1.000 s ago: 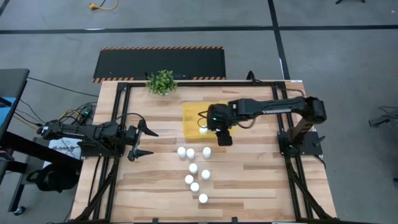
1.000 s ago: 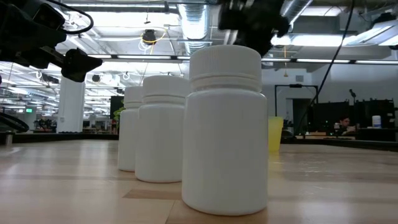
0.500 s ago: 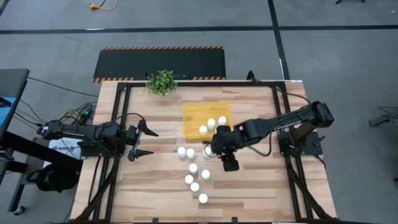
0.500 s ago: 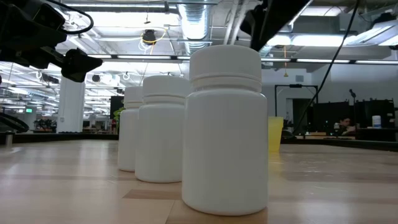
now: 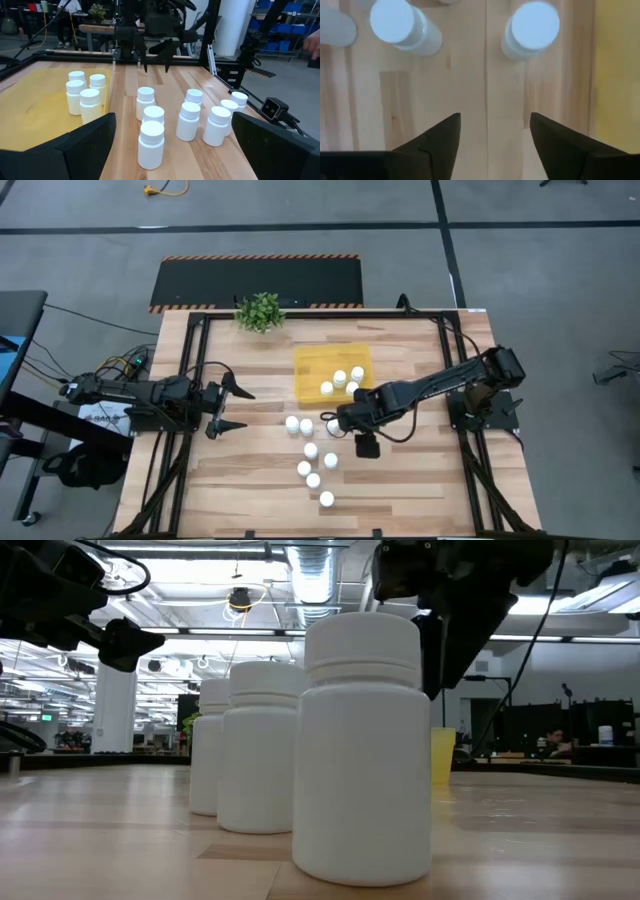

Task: Pick and place pill bottles into a basket
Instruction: Put the white medicine bottle into the yellow bin

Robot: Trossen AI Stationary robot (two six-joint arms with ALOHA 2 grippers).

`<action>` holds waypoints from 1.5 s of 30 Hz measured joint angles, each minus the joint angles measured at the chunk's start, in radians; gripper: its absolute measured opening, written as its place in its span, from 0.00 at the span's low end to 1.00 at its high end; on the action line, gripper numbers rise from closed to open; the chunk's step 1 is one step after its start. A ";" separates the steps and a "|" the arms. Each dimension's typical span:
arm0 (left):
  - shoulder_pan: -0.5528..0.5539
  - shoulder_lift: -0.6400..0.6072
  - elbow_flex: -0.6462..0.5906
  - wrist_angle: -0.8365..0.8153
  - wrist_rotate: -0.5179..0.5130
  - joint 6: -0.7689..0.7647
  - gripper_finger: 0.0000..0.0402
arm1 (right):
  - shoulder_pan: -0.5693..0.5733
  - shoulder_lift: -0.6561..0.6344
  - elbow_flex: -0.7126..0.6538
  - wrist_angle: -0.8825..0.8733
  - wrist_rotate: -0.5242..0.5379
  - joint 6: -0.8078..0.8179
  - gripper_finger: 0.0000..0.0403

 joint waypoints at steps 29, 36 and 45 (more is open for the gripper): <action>0.000 0.007 0.000 -0.001 -0.007 0.008 0.96 | -0.088 0.129 0.010 0.066 -0.010 -0.267 0.63; 0.000 0.007 0.000 -0.004 -0.019 0.009 0.96 | -0.094 0.129 0.011 0.116 0.011 -0.298 0.63; 0.000 0.007 0.000 -0.004 -0.021 0.008 0.96 | -0.095 0.129 0.011 0.181 0.011 -0.311 0.63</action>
